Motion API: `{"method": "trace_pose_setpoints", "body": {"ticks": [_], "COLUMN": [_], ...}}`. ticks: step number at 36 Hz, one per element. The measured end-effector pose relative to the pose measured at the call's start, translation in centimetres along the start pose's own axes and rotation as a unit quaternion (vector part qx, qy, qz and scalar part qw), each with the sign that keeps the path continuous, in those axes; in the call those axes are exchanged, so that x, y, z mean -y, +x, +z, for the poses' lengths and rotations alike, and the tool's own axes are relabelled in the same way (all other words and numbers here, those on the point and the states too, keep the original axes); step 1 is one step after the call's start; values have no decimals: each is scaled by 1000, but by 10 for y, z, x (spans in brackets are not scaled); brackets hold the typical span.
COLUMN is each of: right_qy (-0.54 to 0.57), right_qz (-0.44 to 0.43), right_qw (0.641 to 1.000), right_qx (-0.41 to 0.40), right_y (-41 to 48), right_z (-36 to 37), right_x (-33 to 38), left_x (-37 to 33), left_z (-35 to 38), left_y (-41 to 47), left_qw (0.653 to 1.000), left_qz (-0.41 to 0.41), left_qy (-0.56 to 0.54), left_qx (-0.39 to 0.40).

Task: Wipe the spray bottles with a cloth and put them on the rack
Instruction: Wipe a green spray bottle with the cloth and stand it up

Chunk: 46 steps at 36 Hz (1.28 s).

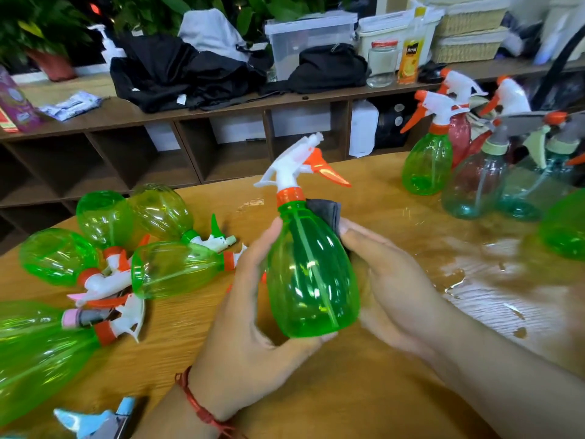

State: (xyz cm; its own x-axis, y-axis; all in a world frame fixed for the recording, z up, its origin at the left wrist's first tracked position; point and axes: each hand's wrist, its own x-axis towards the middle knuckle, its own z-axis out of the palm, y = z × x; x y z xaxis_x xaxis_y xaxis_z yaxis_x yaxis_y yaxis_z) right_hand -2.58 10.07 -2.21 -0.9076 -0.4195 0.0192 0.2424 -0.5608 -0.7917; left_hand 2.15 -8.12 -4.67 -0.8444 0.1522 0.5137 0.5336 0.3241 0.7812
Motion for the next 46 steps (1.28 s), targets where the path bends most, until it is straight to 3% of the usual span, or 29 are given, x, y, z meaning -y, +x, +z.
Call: {"method": "trace_pose_setpoints", "body": {"ticks": [6, 10, 14, 19, 21, 23, 28, 34, 36, 38, 40, 42, 46], "right_qy": [-38, -101, -123, -155, -235, -322, -448, -388, -285, -111, 2, 16, -65], "right_qz": [69, 85, 77, 35, 13, -6, -45, -92, -70, -15, 22, 35, 10], "right_qw": [996, 988, 987, 987, 972, 947, 893, 916, 954, 989, 995, 996, 995], "right_qx": [43, 81, 62, 21, 6, 6, -9, -43, -57, -94, -94, -77, -71], "right_y": [-1, -6, -6, -2, -1, -2, -6, -5, -3, -2, -3, -6, -7], "right_z": [-7, -5, -6, -8, -9, -9, 0, 1, 8, 15, 21, 24, 18], "right_x": [7, 6, 8, 11, 12, 12, 4, -10, -14, -17, -18, -16, -12], "left_x": [2, 2, 4, 0, -4, -7, -13, -15, -14, -12, -8, -4, 0], "left_z": [-6, -4, -4, -5, -6, -3, 5, 1, 0, -2, -5, -8, -13], "left_y": [-1, 1, 4, 1, 3, 8, 15, 19, 20, 21, 20, 18, 21], "left_qw": [991, 994, 993, 995, 982, 947, 925, 893, 894, 902, 931, 951, 943], "left_qz": [47, 16, -19, -72, -115, -192, -249, -236, -213, -191, -154, -125, -132], "left_qy": [123, 105, 113, -27, -147, -256, -284, -345, -342, -308, -203, -122, -176], "left_qx": [20, -4, 2, 55, 24, -34, -53, -167, -196, -237, -260, -256, -251]}}
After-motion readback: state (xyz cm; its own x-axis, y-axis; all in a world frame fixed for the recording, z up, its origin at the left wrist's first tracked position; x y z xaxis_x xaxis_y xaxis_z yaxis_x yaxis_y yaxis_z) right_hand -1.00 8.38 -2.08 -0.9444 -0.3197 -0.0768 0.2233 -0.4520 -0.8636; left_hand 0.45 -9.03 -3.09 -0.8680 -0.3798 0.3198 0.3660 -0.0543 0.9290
